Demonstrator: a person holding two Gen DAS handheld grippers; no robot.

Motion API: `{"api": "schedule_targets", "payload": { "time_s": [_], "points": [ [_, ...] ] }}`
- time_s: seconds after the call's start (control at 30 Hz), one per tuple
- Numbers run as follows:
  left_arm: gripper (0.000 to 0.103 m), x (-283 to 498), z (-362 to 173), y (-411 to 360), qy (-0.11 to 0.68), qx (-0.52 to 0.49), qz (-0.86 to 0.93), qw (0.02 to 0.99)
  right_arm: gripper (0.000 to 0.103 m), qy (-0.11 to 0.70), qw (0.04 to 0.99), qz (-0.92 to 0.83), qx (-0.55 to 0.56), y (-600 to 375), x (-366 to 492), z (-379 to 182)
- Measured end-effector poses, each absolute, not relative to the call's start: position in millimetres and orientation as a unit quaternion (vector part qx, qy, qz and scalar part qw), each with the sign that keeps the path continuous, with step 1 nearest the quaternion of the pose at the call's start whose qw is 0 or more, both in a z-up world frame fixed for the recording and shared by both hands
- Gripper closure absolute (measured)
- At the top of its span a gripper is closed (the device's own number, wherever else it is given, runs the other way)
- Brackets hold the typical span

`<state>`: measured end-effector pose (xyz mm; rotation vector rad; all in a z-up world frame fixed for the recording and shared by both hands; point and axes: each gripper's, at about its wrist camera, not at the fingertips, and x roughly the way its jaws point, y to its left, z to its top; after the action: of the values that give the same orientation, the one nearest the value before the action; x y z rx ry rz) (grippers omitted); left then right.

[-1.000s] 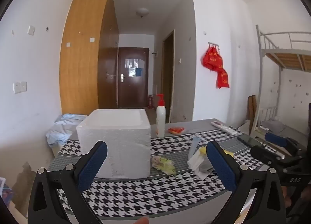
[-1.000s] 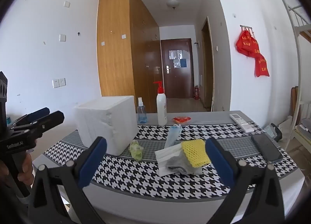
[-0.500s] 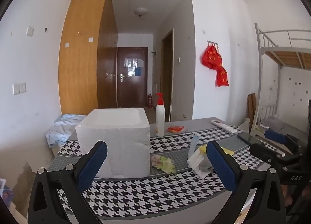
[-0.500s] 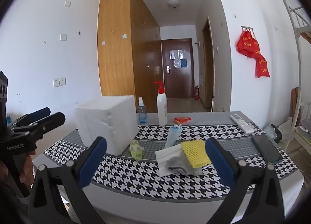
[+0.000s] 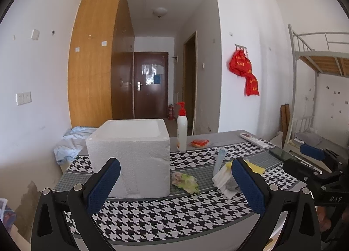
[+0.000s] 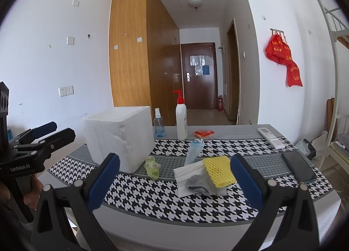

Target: Organize soft objects

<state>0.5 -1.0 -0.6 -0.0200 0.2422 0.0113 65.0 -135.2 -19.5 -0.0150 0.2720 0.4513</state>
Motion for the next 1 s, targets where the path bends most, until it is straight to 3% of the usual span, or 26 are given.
{"api": "schedule_targets", "payload": {
  "time_s": [1.0],
  "points": [
    [0.001, 2.2, -0.4, -5.0, 0.120, -0.008, -0.013, 0.993, 0.001, 0.130, 0.968, 0.214, -0.004, -142.3, 66.2, -16.7]
  ]
}}
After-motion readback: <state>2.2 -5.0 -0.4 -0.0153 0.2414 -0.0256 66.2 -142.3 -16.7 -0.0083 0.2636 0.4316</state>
